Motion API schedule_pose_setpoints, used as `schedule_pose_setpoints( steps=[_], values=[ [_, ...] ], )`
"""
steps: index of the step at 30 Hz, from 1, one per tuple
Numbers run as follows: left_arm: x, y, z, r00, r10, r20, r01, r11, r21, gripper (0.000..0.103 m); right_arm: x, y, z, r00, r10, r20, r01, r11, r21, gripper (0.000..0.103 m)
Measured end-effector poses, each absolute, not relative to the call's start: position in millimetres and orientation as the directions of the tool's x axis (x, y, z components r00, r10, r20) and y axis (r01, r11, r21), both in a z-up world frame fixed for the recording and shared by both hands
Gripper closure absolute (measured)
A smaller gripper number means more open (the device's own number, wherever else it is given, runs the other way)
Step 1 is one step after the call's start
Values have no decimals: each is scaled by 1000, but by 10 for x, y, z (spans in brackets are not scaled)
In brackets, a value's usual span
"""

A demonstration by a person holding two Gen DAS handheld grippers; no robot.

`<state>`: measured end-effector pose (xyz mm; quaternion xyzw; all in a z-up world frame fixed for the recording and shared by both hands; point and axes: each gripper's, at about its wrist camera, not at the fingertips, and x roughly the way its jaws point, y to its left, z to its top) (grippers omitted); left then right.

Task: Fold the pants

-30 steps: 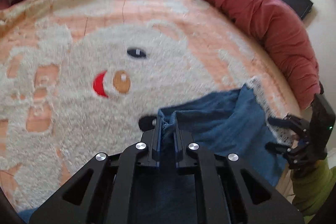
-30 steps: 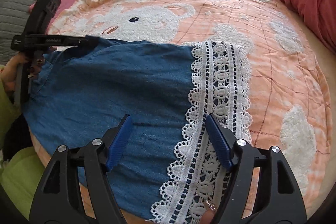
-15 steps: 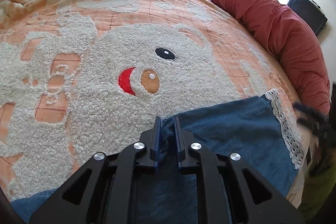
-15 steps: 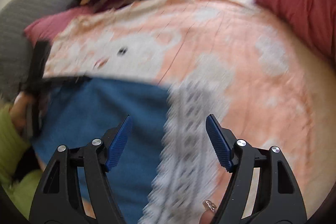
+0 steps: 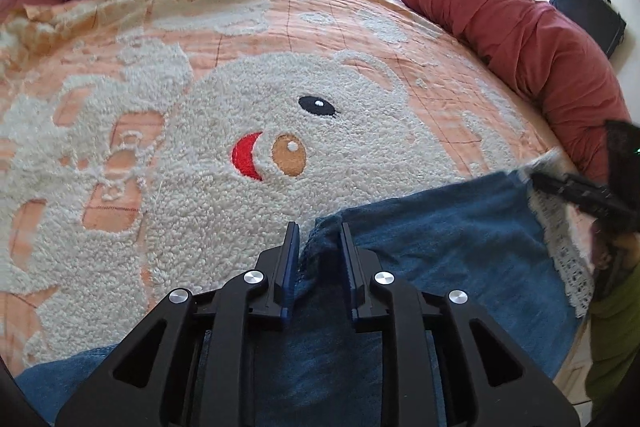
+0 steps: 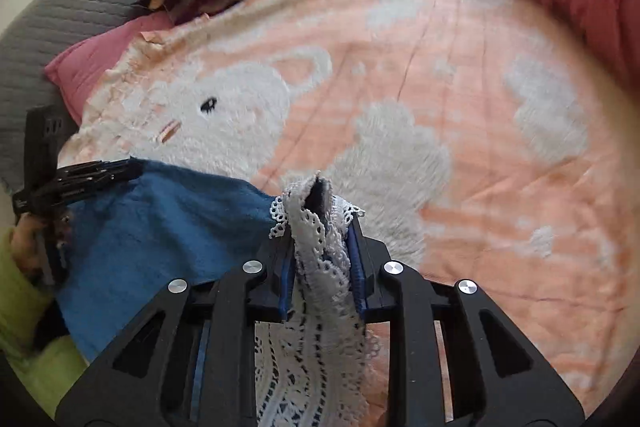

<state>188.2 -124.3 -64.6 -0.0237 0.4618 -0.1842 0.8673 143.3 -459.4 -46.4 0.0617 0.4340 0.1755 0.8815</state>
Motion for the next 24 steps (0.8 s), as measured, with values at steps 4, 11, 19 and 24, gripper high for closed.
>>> schedule_pose_setpoints(
  steps=[4, 11, 19, 24],
  values=[
    [1870, -1333, -666, 517, -296, -803, 296, 942, -156, 81, 1551, -4537, -574, 559, 283, -779, -250, 954, 167, 86],
    [1868, -1304, -700, 532, -257, -807, 267, 955, -128, 65, 1604, -4554, -688, 557, 192, -808, -212, 974, 85, 68],
    [1418, -1009, -378, 602, -220, -768, 205, 972, -117, 56, 989, -4709, -79, 688, 189, -700, -180, 980, 88, 35],
    [876, -804, -296, 628, -204, -751, 186, 976, -110, 48, 514, -4434, -15, 695, 222, -684, -254, 966, 55, 34]
  ],
)
